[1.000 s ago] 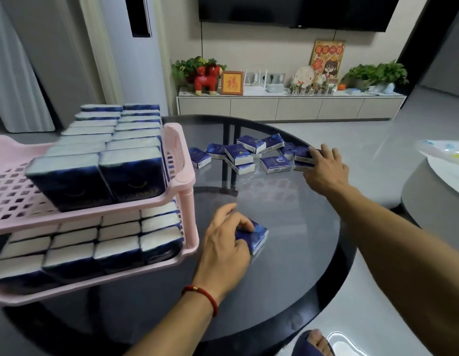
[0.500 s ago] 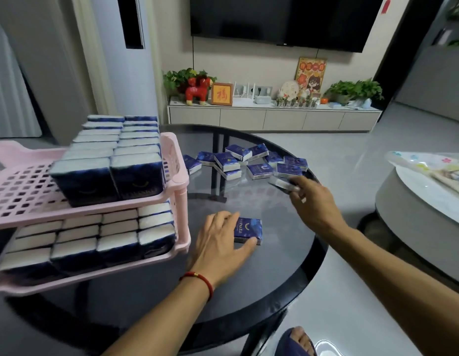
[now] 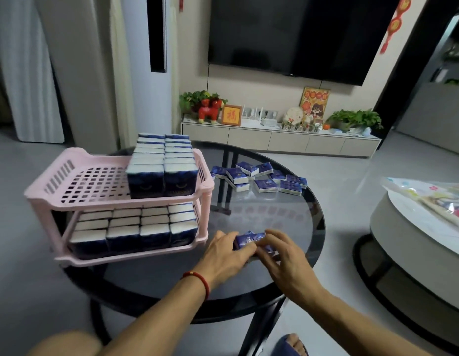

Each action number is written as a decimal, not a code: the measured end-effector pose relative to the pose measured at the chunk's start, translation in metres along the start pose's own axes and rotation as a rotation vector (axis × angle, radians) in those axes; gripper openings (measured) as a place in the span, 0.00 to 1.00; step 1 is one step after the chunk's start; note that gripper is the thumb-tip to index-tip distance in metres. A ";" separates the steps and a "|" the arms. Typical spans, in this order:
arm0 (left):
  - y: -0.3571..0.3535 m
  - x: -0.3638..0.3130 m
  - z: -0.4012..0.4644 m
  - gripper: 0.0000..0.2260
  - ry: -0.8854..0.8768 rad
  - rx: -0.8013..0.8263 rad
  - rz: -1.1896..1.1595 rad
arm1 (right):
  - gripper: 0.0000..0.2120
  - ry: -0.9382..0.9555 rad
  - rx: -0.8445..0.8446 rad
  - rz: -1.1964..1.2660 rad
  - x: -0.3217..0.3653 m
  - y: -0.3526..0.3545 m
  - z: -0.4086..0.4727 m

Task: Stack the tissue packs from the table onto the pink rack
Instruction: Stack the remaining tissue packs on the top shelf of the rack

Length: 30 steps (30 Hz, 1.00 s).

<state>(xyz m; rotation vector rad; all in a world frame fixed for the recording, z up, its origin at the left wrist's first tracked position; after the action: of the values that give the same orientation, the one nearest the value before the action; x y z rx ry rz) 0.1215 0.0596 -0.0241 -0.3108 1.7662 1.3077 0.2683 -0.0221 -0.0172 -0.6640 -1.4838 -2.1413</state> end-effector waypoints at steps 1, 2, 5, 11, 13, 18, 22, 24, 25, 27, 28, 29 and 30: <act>0.001 0.001 0.000 0.17 0.017 -0.009 0.010 | 0.05 -0.042 -0.002 0.079 0.001 -0.003 0.003; 0.002 0.002 0.000 0.16 0.031 -0.020 0.021 | 0.02 -0.089 0.004 0.132 0.002 -0.005 0.005; 0.006 0.006 0.001 0.12 0.081 -0.061 -0.024 | 0.11 -0.182 0.034 0.234 0.003 -0.010 0.013; 0.015 0.002 -0.010 0.14 0.059 -0.008 -0.080 | 0.27 -0.143 0.126 0.342 0.001 -0.003 0.017; 0.025 -0.006 -0.019 0.20 -0.025 -0.015 -0.037 | 0.32 -0.032 0.089 0.217 0.010 0.001 0.016; 0.047 -0.001 -0.046 0.29 -0.196 -0.030 0.126 | 0.33 0.250 0.108 0.058 0.049 -0.010 0.009; 0.049 0.022 -0.054 0.27 -0.133 0.009 0.175 | 0.28 0.229 0.220 0.033 0.055 -0.033 0.010; 0.054 0.025 -0.056 0.29 -0.107 0.029 0.127 | 0.29 0.231 0.232 0.056 0.058 -0.035 0.014; 0.057 0.024 -0.058 0.30 -0.112 0.043 0.105 | 0.30 0.239 0.239 0.057 0.061 -0.035 0.016; 0.063 0.020 -0.068 0.30 -0.144 0.052 0.057 | 0.32 0.268 0.242 0.063 0.067 -0.033 0.019; 0.068 0.017 -0.075 0.30 -0.166 0.031 0.044 | 0.31 0.287 0.241 0.078 0.072 -0.031 0.020; 0.075 0.015 -0.081 0.29 -0.186 -0.004 0.045 | 0.31 0.306 0.240 0.102 0.078 -0.029 0.020; 0.082 0.014 -0.088 0.28 -0.206 -0.047 0.056 | 0.30 0.324 0.238 0.137 0.085 -0.028 0.020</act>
<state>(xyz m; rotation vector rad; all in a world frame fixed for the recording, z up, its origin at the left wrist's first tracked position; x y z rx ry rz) 0.0158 0.0214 0.0222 -0.1478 1.5825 1.3712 0.1876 -0.0021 0.0207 -0.3065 -1.4377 -1.8284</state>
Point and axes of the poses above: each hand's wrist, its own z-axis towards the middle knuckle, its own y-axis out of the back of the hand, x = y × z, the point moved 4 cm from there along z, towards the middle knuckle, and after that the axes turned 1 degree about y, right-handed, at the moved point
